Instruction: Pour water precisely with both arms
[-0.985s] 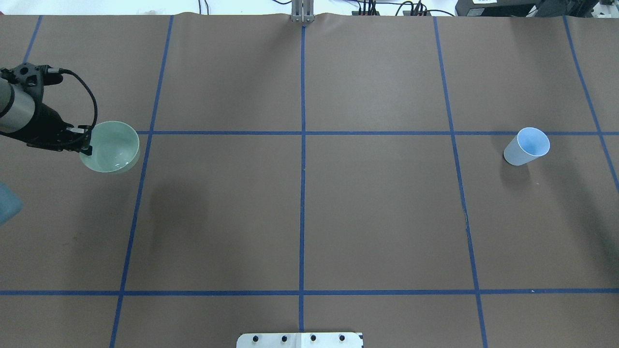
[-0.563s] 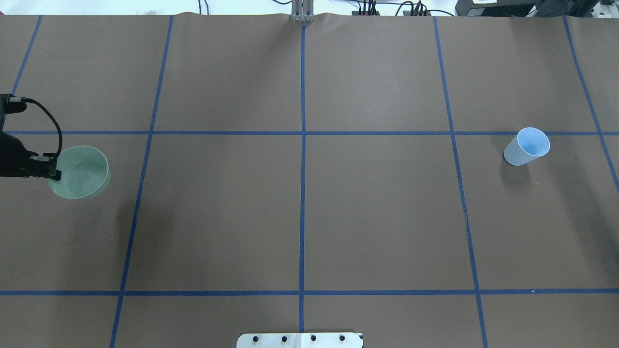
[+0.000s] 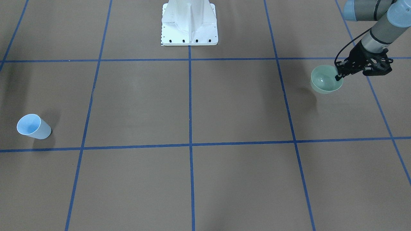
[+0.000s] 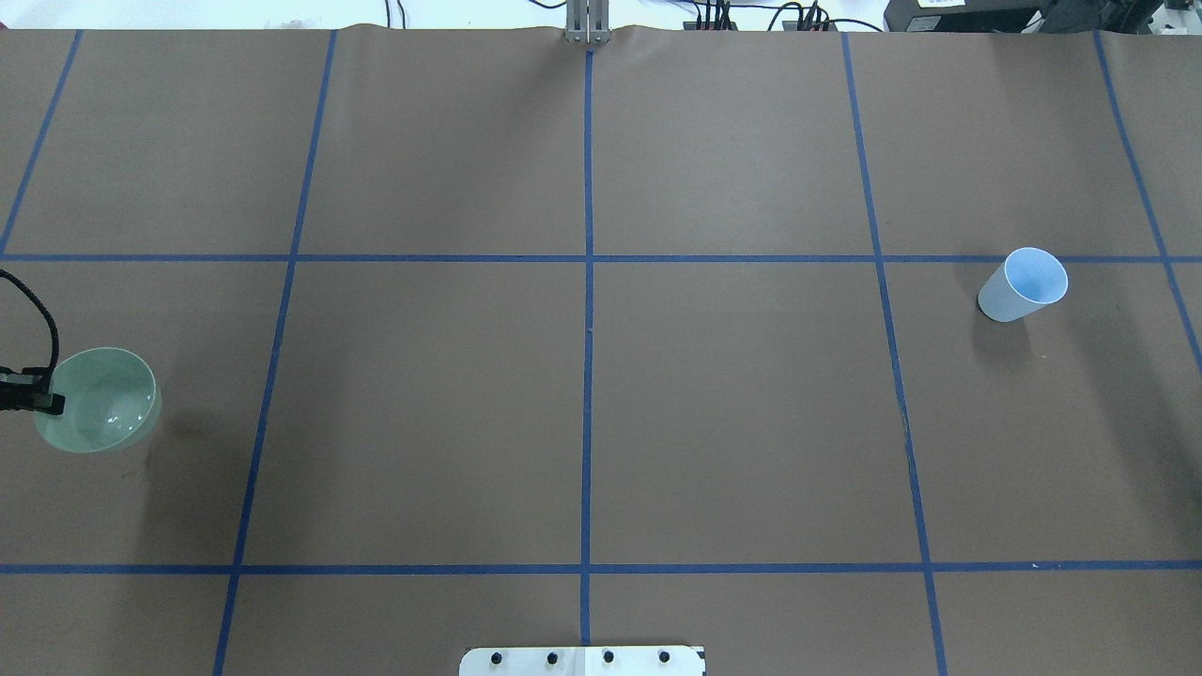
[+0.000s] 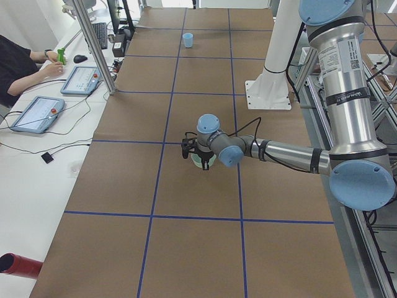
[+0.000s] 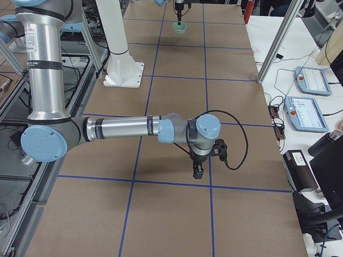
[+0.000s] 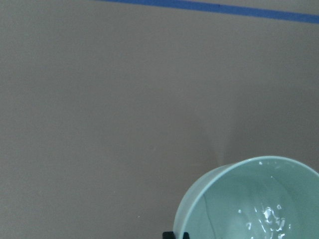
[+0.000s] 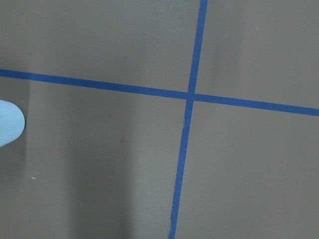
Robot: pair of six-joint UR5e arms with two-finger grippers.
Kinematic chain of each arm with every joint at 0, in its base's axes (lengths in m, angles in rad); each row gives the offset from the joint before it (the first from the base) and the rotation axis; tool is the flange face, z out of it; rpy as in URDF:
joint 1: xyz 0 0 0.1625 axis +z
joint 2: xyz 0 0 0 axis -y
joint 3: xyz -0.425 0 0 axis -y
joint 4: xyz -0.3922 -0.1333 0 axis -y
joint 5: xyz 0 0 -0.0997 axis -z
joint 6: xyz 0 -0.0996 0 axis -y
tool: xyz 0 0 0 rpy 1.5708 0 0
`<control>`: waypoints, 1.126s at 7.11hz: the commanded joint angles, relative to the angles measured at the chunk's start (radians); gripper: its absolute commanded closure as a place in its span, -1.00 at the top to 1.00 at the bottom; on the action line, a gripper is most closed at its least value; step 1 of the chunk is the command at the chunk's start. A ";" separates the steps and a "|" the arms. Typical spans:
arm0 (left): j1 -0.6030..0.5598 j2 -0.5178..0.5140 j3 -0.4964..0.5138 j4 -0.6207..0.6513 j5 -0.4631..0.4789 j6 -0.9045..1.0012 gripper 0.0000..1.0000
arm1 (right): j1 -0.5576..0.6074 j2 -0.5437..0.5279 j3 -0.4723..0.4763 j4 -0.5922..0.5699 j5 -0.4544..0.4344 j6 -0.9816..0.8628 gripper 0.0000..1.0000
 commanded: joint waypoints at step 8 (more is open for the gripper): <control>0.119 -0.002 0.014 -0.080 0.001 -0.116 0.99 | 0.001 -0.001 -0.004 0.004 0.000 -0.002 1.00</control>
